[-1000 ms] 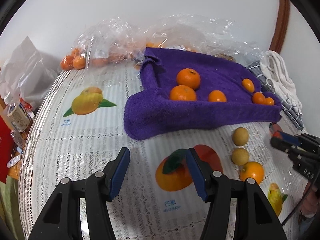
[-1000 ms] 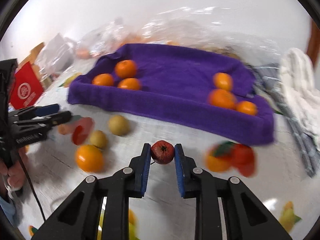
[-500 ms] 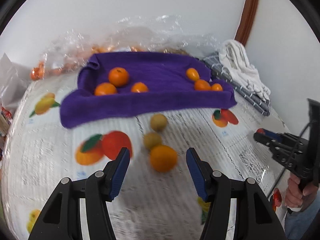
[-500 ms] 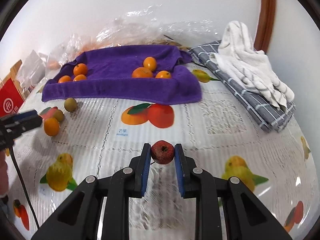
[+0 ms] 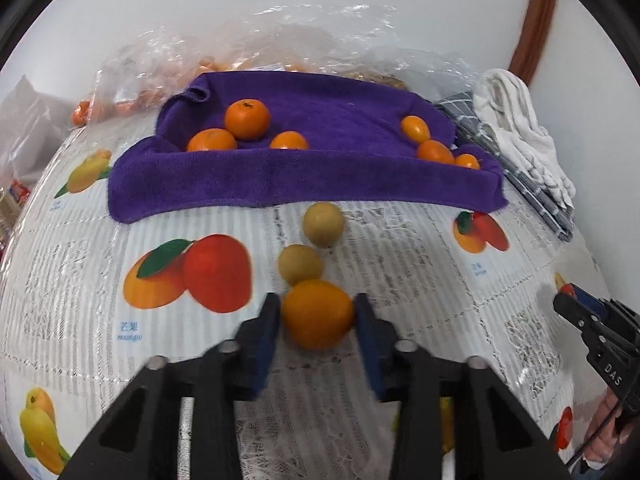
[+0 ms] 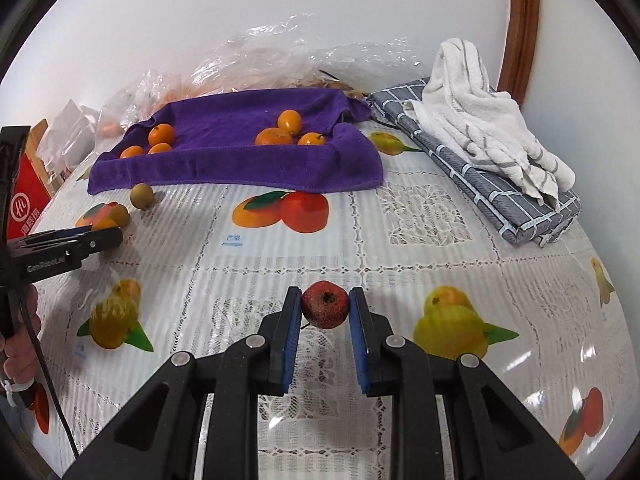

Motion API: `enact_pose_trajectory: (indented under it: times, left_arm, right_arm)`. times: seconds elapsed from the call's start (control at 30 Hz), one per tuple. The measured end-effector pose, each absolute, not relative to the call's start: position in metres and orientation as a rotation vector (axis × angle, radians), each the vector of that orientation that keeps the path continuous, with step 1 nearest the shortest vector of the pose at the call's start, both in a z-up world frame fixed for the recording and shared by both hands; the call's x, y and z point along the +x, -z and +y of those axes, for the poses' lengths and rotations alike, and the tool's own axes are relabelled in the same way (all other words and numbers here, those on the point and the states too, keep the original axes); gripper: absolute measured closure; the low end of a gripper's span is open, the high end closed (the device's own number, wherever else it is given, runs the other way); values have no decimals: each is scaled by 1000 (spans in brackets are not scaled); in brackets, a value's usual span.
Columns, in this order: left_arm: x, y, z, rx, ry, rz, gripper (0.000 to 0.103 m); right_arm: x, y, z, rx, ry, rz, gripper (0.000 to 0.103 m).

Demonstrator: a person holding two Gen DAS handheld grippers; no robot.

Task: Organize fruits
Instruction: 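Carry the red fruit in the right tool while the left tool carries its orange to the towel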

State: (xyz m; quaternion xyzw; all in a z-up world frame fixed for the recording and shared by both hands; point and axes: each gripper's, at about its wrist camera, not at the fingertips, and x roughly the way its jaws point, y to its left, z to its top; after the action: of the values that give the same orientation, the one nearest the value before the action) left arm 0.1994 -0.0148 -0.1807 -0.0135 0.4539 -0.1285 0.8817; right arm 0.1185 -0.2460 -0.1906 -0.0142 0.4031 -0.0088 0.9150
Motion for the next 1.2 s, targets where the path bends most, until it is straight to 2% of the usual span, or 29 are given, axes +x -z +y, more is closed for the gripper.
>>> enact_pose_trajectory:
  times: [0.4, 0.7, 1.2]
  left_arm:
    - [192, 130, 9, -78, 235, 875, 69]
    - [209, 84, 28, -100, 186, 798, 69]
    - [280, 65, 56, -217, 139, 736, 69]
  right_arm:
    - [134, 164, -232, -23, 0, 788, 79]
    - [170, 124, -218, -32, -25, 722, 79]
    - [272, 100, -228, 76, -40, 655, 79]
